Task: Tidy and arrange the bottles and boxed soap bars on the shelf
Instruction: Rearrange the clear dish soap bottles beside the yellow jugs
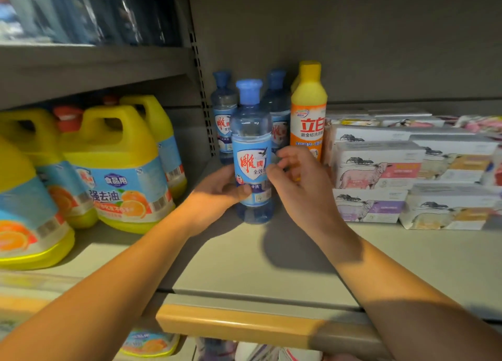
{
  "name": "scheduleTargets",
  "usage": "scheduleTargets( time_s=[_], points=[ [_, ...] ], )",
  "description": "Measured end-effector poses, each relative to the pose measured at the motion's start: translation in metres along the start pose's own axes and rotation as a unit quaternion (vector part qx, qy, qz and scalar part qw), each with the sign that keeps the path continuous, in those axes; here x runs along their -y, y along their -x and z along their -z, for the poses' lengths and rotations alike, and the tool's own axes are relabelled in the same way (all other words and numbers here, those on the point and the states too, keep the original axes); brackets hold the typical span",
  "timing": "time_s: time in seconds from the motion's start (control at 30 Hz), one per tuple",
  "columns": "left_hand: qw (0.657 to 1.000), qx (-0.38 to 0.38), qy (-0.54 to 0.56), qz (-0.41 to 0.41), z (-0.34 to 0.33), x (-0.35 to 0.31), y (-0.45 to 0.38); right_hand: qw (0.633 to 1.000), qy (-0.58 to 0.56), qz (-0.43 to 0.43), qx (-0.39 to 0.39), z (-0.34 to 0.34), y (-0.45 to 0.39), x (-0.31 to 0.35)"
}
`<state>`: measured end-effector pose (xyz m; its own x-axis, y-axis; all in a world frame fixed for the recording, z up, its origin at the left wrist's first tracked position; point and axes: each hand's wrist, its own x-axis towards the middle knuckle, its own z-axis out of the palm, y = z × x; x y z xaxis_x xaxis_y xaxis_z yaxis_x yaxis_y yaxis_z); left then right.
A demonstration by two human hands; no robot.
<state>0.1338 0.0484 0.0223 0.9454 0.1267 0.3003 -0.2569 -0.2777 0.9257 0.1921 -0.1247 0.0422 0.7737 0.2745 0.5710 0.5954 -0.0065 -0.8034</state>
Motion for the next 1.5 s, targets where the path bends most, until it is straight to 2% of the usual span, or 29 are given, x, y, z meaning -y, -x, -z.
scheduleTargets(
  time_s=[0.03,0.1,0.17,0.2,0.33,0.43,0.53,0.63,0.7,0.83,0.9,0.97,1.03,1.1,1.17,1.2,1.27,1.33,1.5],
  points=[
    [1.0,0.01,0.007,-0.002,0.004,0.0,0.009,1.0,-0.016,-0.005,0.014,-0.004,-0.001,0.003],
    [0.999,0.012,0.04,-0.001,0.008,0.0,0.023,0.995,-0.044,-0.019,0.089,-0.01,-0.007,0.009],
    [0.994,0.017,0.111,0.012,0.009,0.001,0.031,0.982,-0.07,-0.051,0.169,-0.017,-0.015,0.017],
    [0.99,0.02,0.137,0.016,0.01,0.002,0.032,0.977,-0.083,-0.071,0.184,-0.021,-0.02,0.019],
    [0.982,-0.045,0.169,0.067,0.008,-0.001,0.027,0.969,-0.149,-0.152,0.126,-0.037,-0.037,0.017],
    [0.978,-0.083,0.176,0.081,0.01,0.0,0.025,0.944,-0.229,-0.23,0.066,-0.047,-0.036,0.004],
    [0.994,-0.081,0.068,0.029,0.013,-0.001,0.029,0.924,-0.269,-0.27,0.023,-0.052,-0.036,-0.005],
    [0.988,-0.134,-0.081,-0.01,0.013,-0.004,0.031,0.93,-0.261,-0.258,0.008,-0.053,-0.038,-0.01],
    [0.977,-0.165,-0.135,-0.013,0.014,-0.006,0.032,0.94,-0.251,-0.229,0.0,-0.053,-0.039,-0.01],
    [0.949,-0.164,-0.268,-0.034,0.009,-0.008,0.035,0.972,-0.185,-0.145,-0.024,-0.056,-0.039,-0.004],
    [0.94,-0.167,-0.295,-0.038,0.005,-0.01,0.039,0.979,-0.166,-0.119,-0.019,-0.057,-0.037,-0.002],
    [0.968,-0.152,-0.197,0.001,0.004,-0.013,0.045,0.975,-0.187,-0.123,0.012,-0.057,-0.036,-0.002],
    [0.991,-0.122,0.007,0.062,0.007,-0.017,0.055,0.953,-0.244,-0.168,0.065,-0.056,-0.035,-0.002],
    [0.966,-0.075,0.21,0.132,0.014,-0.021,0.066,0.901,-0.347,-0.235,0.11,-0.056,-0.034,-0.002],
    [0.926,-0.011,0.324,0.191,0.02,-0.025,0.076,0.841,-0.434,-0.293,0.138,-0.055,-0.031,-0.003],
    [0.913,0.015,0.353,0.202,0.022,-0.026,0.079,0.826,-0.449,-0.307,0.151,-0.055,-0.03,-0.003],
    [0.905,0.035,0.37,0.207,0.022,-0.026,0.082,0.826,-0.439,-0.313,0.163,-0.055,-0.027,-0.004],
    [0.919,0.012,0.341,0.196,0.016,-0.027,0.082,0.845,-0.412,-0.304,0.152,-0.055,-0.026,-0.005],
    [0.965,-0.101,0.211,0.115,0.004,-0.022,0.084,0.929,-0.275,-0.225,0.106,-0.051,-0.029,-0.003]
  ],
)
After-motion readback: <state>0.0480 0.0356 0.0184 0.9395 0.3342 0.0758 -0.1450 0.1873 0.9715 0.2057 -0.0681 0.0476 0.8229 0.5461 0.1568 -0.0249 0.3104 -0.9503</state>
